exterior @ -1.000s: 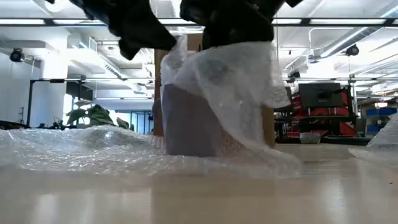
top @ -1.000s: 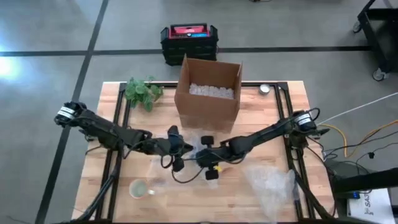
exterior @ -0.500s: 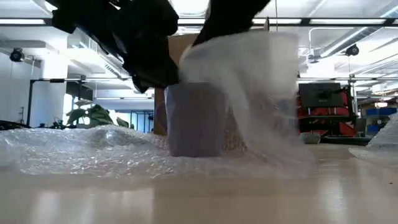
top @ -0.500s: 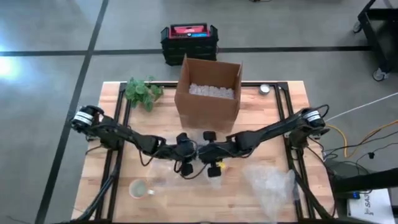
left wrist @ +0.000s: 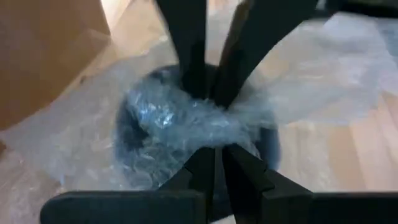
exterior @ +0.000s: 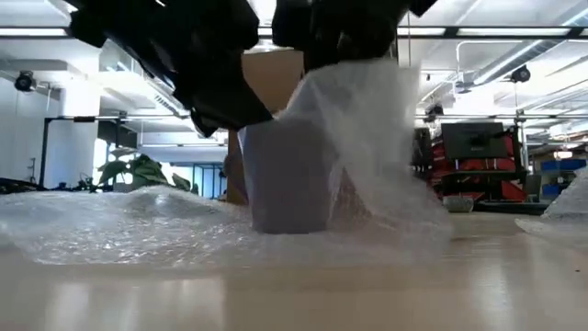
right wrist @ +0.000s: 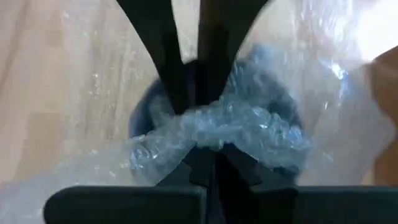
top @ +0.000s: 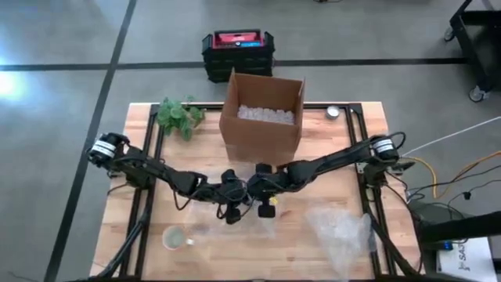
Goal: Wrap mug
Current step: Wrap the blue cup in bubble wrap
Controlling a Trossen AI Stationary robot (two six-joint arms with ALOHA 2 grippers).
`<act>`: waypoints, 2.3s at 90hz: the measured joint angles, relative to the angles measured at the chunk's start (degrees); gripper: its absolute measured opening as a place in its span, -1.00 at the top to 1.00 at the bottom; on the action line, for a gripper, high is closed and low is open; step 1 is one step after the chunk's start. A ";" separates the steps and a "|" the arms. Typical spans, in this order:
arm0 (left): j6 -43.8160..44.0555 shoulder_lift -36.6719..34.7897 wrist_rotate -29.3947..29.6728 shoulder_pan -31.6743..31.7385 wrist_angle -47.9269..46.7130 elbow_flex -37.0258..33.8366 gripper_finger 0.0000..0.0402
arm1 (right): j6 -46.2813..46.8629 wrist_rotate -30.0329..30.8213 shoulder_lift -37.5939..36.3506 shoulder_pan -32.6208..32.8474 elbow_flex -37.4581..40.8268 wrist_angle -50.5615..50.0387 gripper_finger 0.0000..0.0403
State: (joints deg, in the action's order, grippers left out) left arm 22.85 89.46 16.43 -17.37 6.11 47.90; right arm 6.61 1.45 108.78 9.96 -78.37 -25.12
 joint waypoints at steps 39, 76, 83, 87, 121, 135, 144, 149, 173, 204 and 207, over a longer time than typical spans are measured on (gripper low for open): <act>-1.29 0.00 0.80 0.19 1.19 0.16 0.90 | -0.24 -0.41 -0.01 0.00 0.04 1.69 1.00; 0.15 6.64 1.17 0.17 5.21 0.41 0.90 | 2.19 -3.07 -0.19 -0.04 -5.16 -7.81 0.91; 0.13 6.47 1.06 0.15 5.41 0.35 0.90 | 1.76 -3.54 -0.94 0.02 -8.52 -11.65 0.80; 0.15 6.39 1.08 0.23 5.88 0.36 0.90 | 1.26 -3.49 -1.63 0.02 -10.10 -12.44 0.72; 0.22 6.24 0.91 0.22 5.14 0.15 0.90 | -3.65 -3.12 -2.70 -0.24 -12.23 -16.95 0.16; 0.19 5.69 0.76 0.24 5.56 0.09 0.90 | -2.74 -3.09 -3.29 0.04 -12.04 -23.03 0.13; 0.22 5.56 0.76 0.24 5.66 0.09 0.90 | -0.34 -2.94 -5.20 0.42 -11.84 -28.68 0.18; 0.25 5.54 0.76 0.24 5.60 0.09 0.90 | 0.77 -2.86 -6.57 0.91 -10.81 -29.66 0.21; 0.37 5.54 0.78 0.22 5.88 0.09 0.90 | 3.29 -2.76 -7.48 3.68 1.04 -16.07 0.41; 2.10 5.77 -0.95 0.41 6.48 0.15 0.90 | -2.14 -0.01 -11.61 4.88 0.62 -3.82 0.83; 2.10 5.78 -0.95 0.51 6.59 0.15 0.90 | -3.51 0.03 -11.59 4.74 0.83 -1.10 0.87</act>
State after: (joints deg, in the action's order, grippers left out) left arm 24.96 95.24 15.49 -16.85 12.69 48.05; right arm 3.09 1.47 97.19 14.69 -77.54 -26.22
